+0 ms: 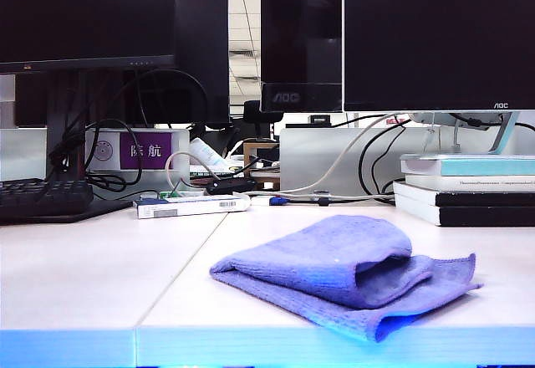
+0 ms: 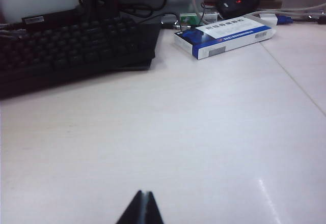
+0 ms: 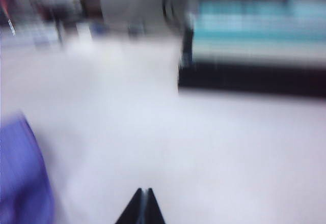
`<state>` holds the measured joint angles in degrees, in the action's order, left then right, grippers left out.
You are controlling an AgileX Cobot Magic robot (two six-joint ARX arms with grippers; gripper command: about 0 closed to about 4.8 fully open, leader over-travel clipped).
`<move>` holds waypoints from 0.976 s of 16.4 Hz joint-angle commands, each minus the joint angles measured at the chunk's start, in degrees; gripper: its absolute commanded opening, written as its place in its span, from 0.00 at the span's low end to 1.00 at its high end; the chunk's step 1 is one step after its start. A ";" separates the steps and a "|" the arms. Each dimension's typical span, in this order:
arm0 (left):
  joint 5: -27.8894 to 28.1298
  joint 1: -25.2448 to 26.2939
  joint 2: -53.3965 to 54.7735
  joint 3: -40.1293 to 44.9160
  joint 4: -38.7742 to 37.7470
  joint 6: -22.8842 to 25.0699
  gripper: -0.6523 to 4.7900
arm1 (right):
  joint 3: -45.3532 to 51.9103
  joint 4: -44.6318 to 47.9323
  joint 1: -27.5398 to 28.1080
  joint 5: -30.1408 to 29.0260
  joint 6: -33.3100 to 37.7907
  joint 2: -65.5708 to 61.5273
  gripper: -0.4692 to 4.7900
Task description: Wipe the table from front to back using the rag.
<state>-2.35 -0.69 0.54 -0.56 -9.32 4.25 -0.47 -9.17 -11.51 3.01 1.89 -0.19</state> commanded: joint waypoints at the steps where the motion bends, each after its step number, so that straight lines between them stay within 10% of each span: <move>1: -0.04 -0.02 -0.02 0.13 -0.94 -0.20 0.11 | 0.39 -0.74 0.52 -0.17 0.00 0.09 0.08; 16: -0.11 -0.02 -0.02 0.13 -0.92 -0.20 0.11 | 0.39 0.02 4.87 -0.37 2.43 0.09 0.08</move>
<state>-2.35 -0.69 0.49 -0.56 -9.32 4.25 -0.47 -9.96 -6.59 2.81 4.05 -0.16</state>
